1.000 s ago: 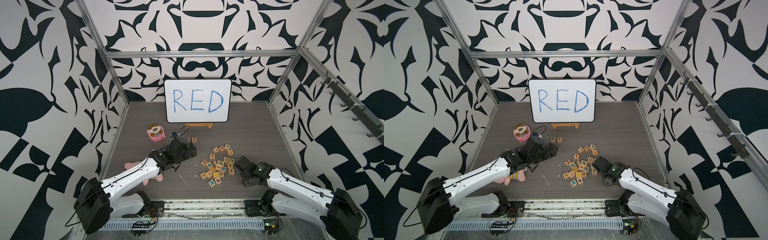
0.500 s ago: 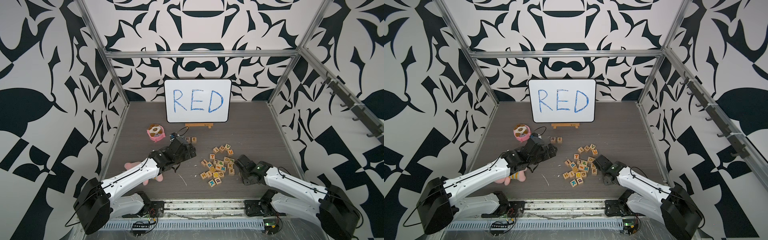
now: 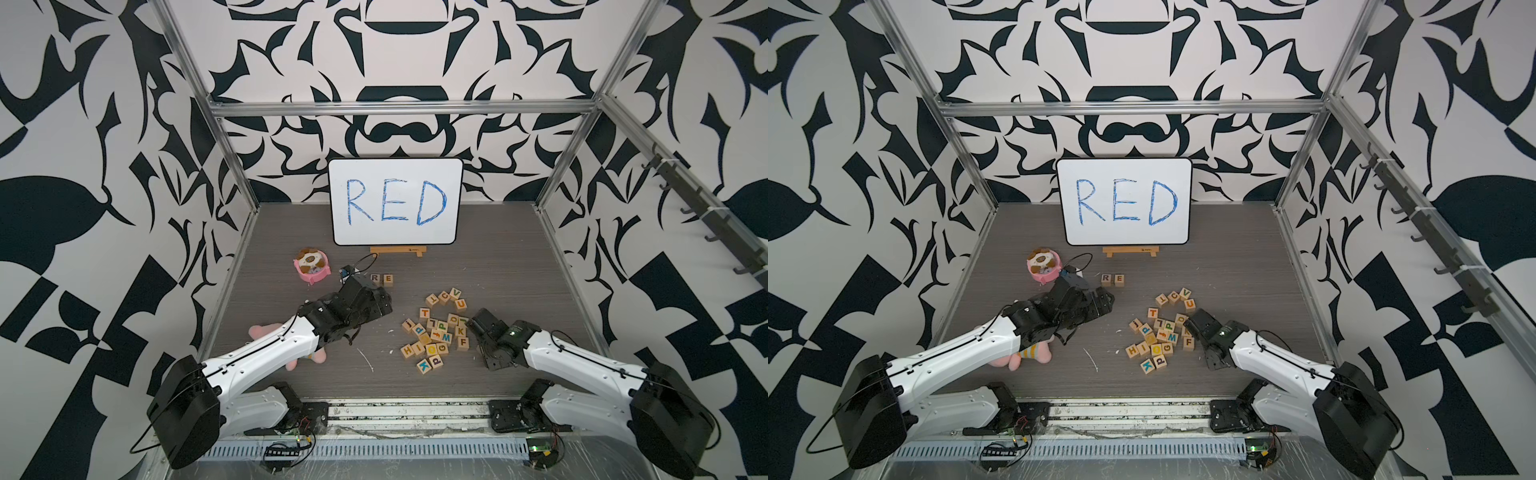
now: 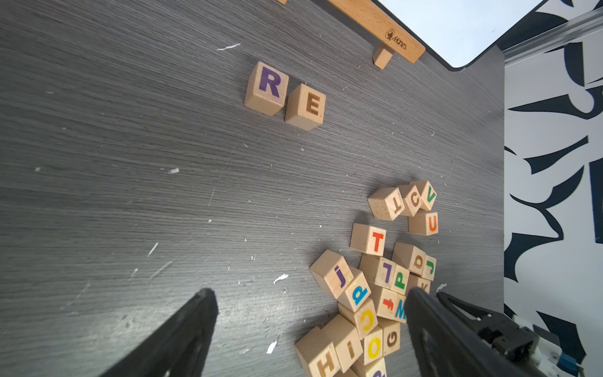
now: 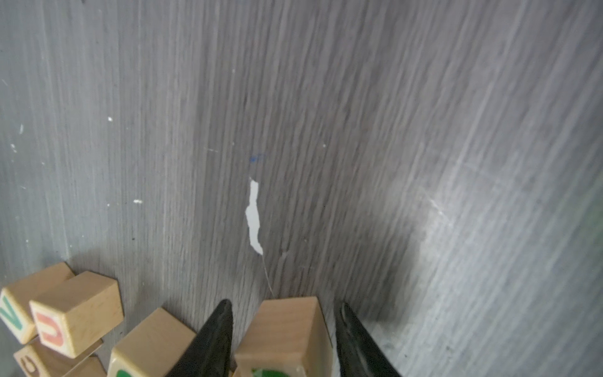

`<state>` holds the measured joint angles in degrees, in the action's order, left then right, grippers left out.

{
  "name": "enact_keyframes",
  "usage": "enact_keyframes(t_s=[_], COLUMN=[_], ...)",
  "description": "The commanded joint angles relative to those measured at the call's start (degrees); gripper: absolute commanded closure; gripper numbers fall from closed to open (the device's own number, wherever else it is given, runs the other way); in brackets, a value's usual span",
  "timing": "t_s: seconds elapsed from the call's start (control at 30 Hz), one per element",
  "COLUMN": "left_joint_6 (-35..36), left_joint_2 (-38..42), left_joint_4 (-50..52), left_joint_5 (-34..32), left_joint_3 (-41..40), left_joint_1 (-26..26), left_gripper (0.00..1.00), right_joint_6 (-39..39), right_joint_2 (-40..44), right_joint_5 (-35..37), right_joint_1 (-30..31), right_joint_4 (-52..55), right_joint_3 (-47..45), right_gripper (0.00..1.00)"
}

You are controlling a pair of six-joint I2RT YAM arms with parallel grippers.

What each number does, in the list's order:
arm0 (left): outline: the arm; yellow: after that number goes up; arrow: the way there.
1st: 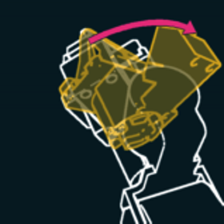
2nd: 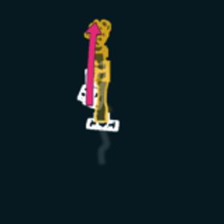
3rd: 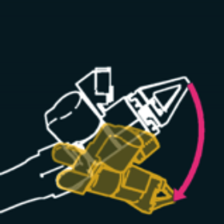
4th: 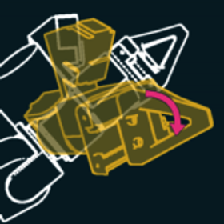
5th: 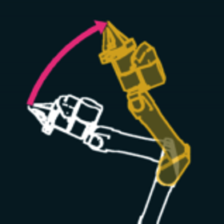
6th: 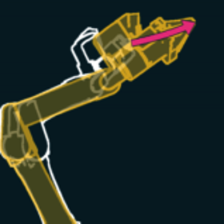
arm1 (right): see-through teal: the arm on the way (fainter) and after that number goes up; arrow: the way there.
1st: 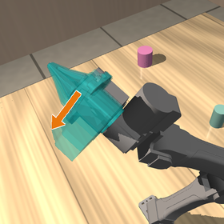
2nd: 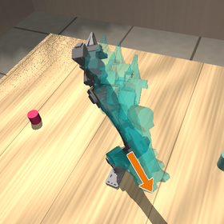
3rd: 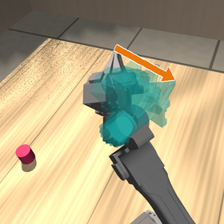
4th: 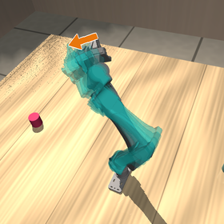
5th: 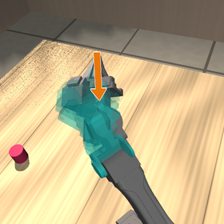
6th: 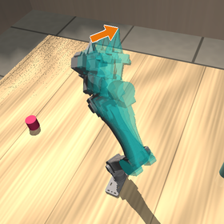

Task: Assemble the uppercase word "red" with letter blocks
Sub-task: Pick up the letter block from the center of the board.

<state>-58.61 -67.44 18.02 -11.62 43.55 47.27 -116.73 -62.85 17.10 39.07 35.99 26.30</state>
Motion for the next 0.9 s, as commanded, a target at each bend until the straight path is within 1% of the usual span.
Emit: enact_keyframes(t_s=[0.0,0.3,0.53,0.7,0.8,0.87], left_joint_6=[0.60,0.59,1.08,1.08,1.04,1.21], left_joint_2=[0.64,-0.04,0.17,0.85,1.30,1.35], left_joint_4=[0.11,0.00,0.16,0.52,0.14,-0.39], left_joint_5=[-0.66,-0.61,-0.78,-0.76,-0.13,0.18], left_joint_3=[-0.59,-0.41,-0.32,-0.18,-0.22,-0.38], left_joint_1=[0.02,0.02,-0.02,0.02,0.02,0.02], left_gripper=[0.06,0.06,0.06,0.06,0.06,0.06], right_joint_6=[2.40,4.79,7.24,10.15,14.47,18.32], right_joint_2=[-0.67,-3.26,-4.68,-3.29,-1.33,0.70], right_joint_5=[1.78,0.31,0.48,1.16,3.67,5.56], right_joint_1=[-0.26,-0.29,-0.22,-0.31,-0.35,-0.31], right_joint_4=[1.72,0.06,0.95,2.60,4.06,4.57], right_joint_3=[1.80,2.84,4.04,4.01,4.75,5.24], right_gripper=[0.51,0.52,0.54,0.61,0.71,0.73])
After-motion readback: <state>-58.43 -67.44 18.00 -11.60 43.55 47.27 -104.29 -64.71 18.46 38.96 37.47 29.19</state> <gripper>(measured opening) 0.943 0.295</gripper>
